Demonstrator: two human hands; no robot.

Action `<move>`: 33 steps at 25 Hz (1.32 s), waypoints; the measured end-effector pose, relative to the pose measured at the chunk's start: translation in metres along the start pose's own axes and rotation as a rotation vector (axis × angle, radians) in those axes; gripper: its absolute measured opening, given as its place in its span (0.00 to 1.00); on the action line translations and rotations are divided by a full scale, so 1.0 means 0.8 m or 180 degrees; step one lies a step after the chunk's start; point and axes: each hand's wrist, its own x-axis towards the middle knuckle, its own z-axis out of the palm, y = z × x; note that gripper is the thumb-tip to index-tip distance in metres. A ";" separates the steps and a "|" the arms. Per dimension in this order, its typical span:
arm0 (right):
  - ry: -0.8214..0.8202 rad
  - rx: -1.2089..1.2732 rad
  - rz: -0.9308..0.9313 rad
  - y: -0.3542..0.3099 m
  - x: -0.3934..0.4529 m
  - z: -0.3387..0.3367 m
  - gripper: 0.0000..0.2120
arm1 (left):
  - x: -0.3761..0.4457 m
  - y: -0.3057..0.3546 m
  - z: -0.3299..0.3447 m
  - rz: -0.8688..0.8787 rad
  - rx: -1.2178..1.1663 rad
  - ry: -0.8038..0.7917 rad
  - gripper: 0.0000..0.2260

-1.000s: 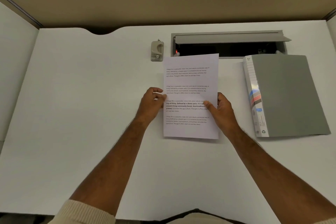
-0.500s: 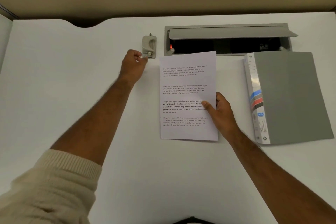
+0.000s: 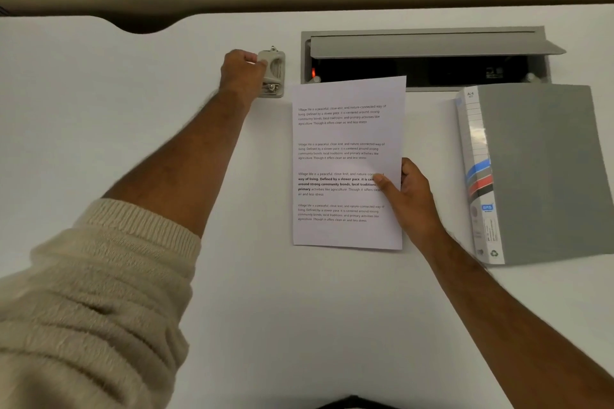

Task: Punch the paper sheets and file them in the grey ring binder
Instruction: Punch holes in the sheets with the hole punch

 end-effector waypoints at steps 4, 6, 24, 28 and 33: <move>-0.0008 0.0030 0.0006 -0.001 -0.001 -0.001 0.14 | -0.003 -0.006 -0.003 -0.0061 -0.0165 -0.0055 0.12; -0.0007 0.0004 0.0002 -0.003 -0.003 -0.002 0.14 | -0.014 -0.008 -0.009 -0.0065 -0.0283 -0.0040 0.11; -0.0037 -0.0025 -0.0171 -0.008 -0.102 -0.015 0.15 | -0.237 -0.107 -0.067 -0.0076 -0.0599 -0.0123 0.05; -0.0082 -0.0033 -0.0119 0.005 -0.135 -0.014 0.14 | -0.291 -0.141 -0.073 -0.0141 -0.0622 -0.0173 0.05; -0.0156 -0.0002 -0.0088 0.024 -0.167 -0.012 0.12 | -0.343 -0.182 -0.070 -0.0280 -0.0623 -0.0255 0.06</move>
